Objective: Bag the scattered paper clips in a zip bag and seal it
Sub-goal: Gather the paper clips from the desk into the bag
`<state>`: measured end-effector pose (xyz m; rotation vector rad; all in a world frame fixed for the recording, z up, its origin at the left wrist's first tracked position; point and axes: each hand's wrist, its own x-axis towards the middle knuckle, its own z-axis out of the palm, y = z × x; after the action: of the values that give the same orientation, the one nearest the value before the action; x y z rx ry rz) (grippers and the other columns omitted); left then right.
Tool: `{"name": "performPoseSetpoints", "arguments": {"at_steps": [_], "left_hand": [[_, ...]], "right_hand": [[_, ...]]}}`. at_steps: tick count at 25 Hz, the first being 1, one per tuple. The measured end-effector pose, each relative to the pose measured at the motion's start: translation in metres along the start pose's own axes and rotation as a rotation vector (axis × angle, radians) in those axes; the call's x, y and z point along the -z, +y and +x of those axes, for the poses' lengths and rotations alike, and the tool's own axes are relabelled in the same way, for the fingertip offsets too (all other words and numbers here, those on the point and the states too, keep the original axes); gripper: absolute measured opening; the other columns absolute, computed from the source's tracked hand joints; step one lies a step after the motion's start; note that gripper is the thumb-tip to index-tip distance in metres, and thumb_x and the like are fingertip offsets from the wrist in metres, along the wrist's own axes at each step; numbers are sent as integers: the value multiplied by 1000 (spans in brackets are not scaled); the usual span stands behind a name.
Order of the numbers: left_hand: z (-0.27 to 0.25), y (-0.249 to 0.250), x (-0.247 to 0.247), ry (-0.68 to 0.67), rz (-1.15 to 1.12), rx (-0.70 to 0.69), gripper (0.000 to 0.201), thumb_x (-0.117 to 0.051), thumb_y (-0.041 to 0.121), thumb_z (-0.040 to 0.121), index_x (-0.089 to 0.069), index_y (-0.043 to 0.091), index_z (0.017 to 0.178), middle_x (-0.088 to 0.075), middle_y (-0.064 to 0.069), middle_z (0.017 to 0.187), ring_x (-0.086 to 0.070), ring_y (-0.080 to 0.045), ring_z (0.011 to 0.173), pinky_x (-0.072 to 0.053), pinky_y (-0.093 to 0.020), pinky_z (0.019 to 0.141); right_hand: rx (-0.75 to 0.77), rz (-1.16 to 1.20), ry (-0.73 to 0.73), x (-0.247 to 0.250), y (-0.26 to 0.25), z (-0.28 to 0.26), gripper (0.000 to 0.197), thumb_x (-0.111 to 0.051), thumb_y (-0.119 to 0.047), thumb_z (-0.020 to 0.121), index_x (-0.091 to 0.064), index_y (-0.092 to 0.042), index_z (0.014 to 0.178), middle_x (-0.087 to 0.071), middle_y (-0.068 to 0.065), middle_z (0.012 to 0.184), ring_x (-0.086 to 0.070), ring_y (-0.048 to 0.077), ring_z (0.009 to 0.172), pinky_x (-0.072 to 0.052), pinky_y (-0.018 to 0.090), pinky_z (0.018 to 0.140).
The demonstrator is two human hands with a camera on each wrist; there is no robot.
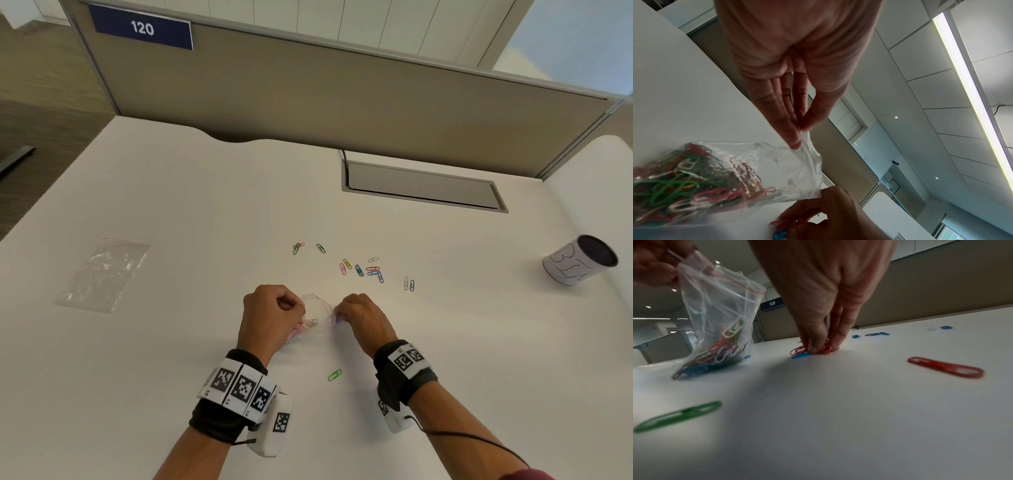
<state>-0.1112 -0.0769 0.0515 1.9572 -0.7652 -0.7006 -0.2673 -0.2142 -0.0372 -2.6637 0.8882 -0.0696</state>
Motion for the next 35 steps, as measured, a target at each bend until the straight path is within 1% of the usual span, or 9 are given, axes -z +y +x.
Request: {"name": "performPoseSetpoints", "arguments": {"at_steps": [5,9,13,16,19,23,28,32,35], "left_hand": [[0,2,0,1,-1,-1,9,-71,6,81,-73,6,72,-74,-7,60,-72,-17,51,-64,-39,69],[0,1,-1,-4,-5,5,8,-72,7,81,-73,6,73,-74,-7,62,-72,-17,52,-64,-39,69],[1,0,-1,-3,13,-2,7,-72,9,81,-74,6,75,-75,-7,64,-73,-17,54,-64,-38,70],[0,2,-1,-8,25,-8,6,-73,10,81,-73,6,76,-75,-6,65,-73,-15,54,-64,-37,70],[0,3,0,-1,42,-28,5,-73,10,81,-74,8,77,-75,-5,66,-72,-13,53,-64,-35,69],[-1,2,1,9,61,-37,4,-73,11,82,-74,9,78,-75,-4,67,-72,-13,56,-63,-31,70],[1,1,1,6,70,-41,7,-73,10,81,-73,11,74,-75,-3,66,-72,-13,57,-62,-28,69],[4,-3,1,-3,40,-26,6,-74,10,80,-74,9,75,-75,-4,65,-73,-16,58,-63,-37,71],[5,-3,0,-12,39,-37,6,-73,10,80,-74,9,74,-75,-4,63,-73,-16,57,-63,-38,71]], "right_hand": [[-94,-6,-40,3,-5,7,7,-58,-11,90,-64,-8,90,-69,12,88,-61,31,84,-48,36,69],[-344,477,104,20,-4,2,6,-65,-3,82,-70,-6,86,-70,5,78,-63,17,69,-48,10,63],[-404,1190,198,46,-29,-10,6,-66,3,83,-68,3,89,-68,12,76,-65,21,69,-59,29,73],[-310,1430,159,58,-53,-12,6,-64,5,84,-65,3,90,-67,14,81,-65,21,75,-58,31,77],[-258,1223,63,53,-66,-8,6,-67,4,83,-67,1,88,-70,17,85,-68,21,78,-59,34,80],[-163,603,41,48,-75,-6,16,-67,-5,85,-71,-8,100,-76,7,98,-71,13,92,-55,22,87],[-115,504,54,56,-80,-10,17,-64,-13,88,-72,-15,103,-75,-1,103,-70,9,96,-54,20,87],[-404,531,291,64,-33,-41,10,-73,-14,80,-71,-15,90,-72,-2,85,-65,7,75,-52,15,70],[-633,310,53,45,9,-73,38,-77,-10,75,-61,-11,109,-62,8,104,-58,19,89,-47,27,76]]}}
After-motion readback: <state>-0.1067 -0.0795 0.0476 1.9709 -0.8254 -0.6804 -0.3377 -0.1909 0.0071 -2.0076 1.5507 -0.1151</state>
